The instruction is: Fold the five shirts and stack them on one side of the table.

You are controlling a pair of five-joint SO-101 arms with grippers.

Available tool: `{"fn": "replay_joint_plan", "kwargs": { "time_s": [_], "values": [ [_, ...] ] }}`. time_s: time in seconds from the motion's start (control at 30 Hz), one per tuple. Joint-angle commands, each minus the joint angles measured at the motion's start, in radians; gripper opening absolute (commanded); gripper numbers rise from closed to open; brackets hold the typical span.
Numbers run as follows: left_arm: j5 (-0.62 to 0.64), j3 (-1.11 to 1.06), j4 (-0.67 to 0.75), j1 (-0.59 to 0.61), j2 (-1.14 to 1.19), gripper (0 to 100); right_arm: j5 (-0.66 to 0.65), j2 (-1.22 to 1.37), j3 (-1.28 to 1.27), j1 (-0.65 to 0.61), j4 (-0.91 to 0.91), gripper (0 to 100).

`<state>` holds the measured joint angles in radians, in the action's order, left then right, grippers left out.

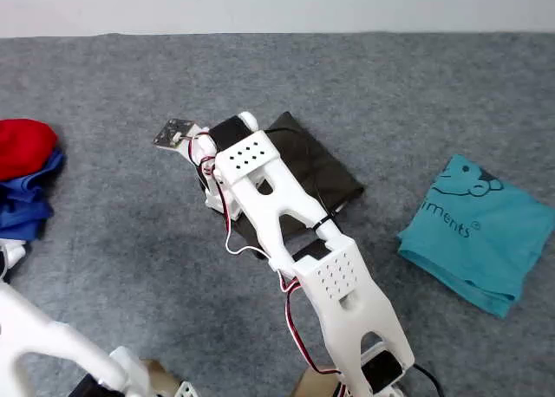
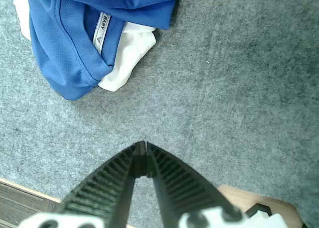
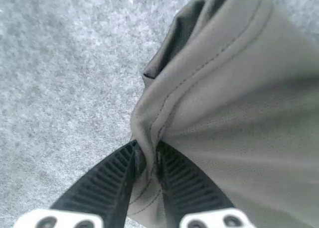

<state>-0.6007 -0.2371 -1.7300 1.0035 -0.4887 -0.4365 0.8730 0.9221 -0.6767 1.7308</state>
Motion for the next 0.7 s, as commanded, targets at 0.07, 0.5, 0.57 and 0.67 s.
{"fn": "replay_joint_plan", "kwargs": {
  "time_s": [0.07,0.5,0.57,0.67],
  "values": [
    [0.008,0.008,0.014,-0.003,-0.034,1,0.038,-0.065,0.055,0.001,0.004,15.6],
    [0.009,0.008,0.012,-0.003,-0.034,1,0.1,-0.26,0.055,0.061,0.019,8.7],
    [0.009,0.008,0.008,-0.003,-0.034,1,0.101,-0.269,0.055,0.084,0.045,0.0],
    [0.009,0.008,0.008,-0.002,-0.034,1,0.129,-0.306,0.048,0.12,0.07,0.7]
  ]
}}
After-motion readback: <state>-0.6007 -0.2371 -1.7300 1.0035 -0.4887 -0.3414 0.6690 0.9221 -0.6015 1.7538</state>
